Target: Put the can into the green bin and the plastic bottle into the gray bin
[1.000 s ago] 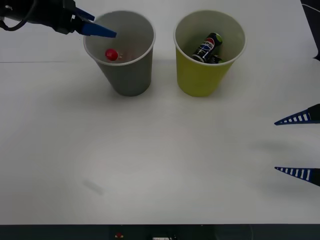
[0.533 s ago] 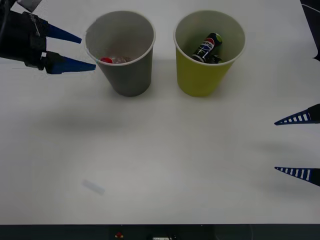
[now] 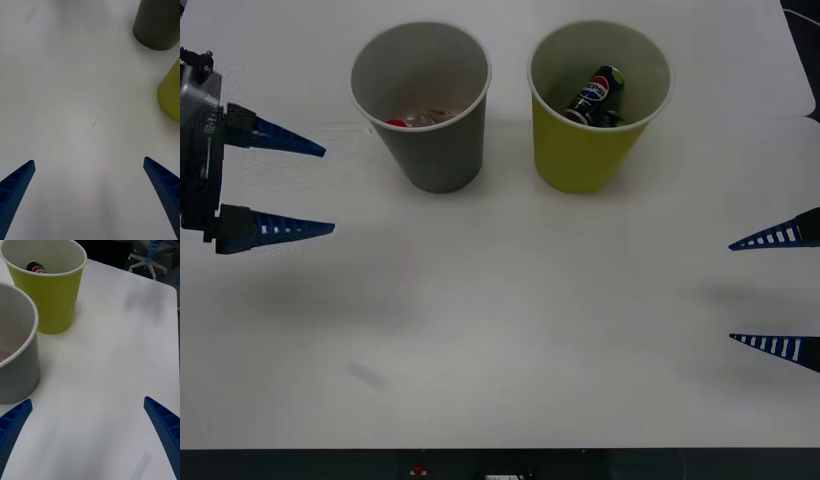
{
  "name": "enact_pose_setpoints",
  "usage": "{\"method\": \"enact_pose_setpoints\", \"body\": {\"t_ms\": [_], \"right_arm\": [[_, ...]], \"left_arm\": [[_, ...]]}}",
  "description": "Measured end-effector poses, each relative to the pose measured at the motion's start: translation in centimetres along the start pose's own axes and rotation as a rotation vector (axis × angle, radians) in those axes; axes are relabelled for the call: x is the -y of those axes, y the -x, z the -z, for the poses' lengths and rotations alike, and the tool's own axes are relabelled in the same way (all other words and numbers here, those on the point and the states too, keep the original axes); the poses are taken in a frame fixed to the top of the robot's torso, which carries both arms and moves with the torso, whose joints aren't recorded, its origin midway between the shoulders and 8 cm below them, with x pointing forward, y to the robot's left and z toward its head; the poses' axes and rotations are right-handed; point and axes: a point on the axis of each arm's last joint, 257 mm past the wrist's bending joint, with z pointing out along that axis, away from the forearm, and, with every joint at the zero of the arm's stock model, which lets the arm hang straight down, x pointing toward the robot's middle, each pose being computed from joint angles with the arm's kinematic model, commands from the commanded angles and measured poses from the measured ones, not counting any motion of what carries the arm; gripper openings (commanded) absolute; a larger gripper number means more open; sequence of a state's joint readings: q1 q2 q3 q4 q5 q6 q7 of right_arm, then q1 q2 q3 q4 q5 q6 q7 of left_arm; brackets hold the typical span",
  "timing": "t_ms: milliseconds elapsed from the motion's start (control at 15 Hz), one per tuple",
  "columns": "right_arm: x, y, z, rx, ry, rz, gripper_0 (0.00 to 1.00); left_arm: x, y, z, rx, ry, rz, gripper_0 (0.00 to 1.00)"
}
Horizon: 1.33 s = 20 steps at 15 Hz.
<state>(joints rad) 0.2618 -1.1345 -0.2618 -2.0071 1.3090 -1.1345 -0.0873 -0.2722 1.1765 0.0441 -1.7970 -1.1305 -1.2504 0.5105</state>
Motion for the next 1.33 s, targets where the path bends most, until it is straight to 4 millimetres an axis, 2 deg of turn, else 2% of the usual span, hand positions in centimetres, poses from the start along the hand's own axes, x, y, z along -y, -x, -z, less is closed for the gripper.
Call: {"method": "enact_pose_setpoints", "body": {"t_ms": [133, 400, 800, 1000, 1333], "right_arm": [[0.0, 0.0, 0.0, 0.0, 0.0, 0.0, 1.0], [0.0, 0.0, 0.0, 0.0, 0.0, 0.0, 1.0], [0.0, 0.0, 0.0, 0.0, 0.0, 0.0, 1.0], [0.0, 0.0, 0.0, 0.0, 0.0, 0.0, 1.0], [0.0, 0.0, 0.0, 0.0, 0.0, 0.0, 1.0]], "left_arm": [[1.9, -1.5, 0.5, -0.011, -0.018, -0.047, 1.0], [5.2, -3.3, 1.0, -0.01, -0.055, -0.113, 1.0], [9.1, -5.8, 2.1, -0.042, -0.072, -0.108, 1.0], [10.2, -6.4, 2.3, -0.044, -0.078, -0.114, 1.0], [10.6, -6.3, 2.0, -0.027, -0.079, -0.126, 1.0]]}}
